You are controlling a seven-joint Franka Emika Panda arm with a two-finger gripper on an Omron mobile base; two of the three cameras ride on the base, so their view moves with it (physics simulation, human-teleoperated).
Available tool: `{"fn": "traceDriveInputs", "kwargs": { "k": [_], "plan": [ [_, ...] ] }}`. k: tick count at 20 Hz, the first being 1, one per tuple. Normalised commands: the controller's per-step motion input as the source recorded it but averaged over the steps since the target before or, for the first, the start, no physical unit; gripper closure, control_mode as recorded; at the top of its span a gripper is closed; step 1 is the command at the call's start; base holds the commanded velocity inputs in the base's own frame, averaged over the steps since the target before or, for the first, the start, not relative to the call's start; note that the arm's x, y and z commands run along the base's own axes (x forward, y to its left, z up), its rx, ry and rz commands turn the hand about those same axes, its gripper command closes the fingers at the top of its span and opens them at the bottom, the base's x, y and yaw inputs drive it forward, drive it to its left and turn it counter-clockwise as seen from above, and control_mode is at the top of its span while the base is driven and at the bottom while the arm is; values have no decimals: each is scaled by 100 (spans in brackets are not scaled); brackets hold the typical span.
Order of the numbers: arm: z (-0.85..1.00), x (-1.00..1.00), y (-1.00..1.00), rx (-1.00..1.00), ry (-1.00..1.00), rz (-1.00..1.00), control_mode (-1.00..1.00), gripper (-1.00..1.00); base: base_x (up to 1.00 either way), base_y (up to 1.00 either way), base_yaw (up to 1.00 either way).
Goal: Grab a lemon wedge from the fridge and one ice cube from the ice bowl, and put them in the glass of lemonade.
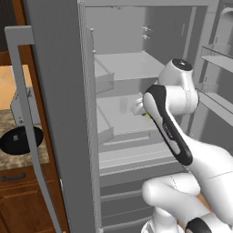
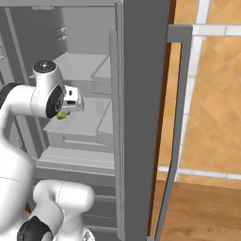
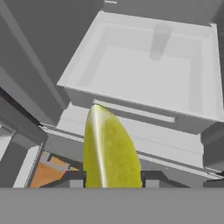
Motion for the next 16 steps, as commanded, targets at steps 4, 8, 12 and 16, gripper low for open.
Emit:
{"fn": "traceDriveInputs", "kwargs": {
  "k": [4, 8, 12, 16],
  "plan": [
    [4, -81, -7, 0, -1, -1, -100, 100, 0, 0, 0],
    [0, -64, -24, 0, 0, -14, -100, 100, 0, 0, 0],
    [22, -40, -17, 0, -3, -11, -100, 100, 0, 0, 0],
    [0, 0, 0, 0, 0, 0, -100, 100, 0, 0, 0]
  ]
}}
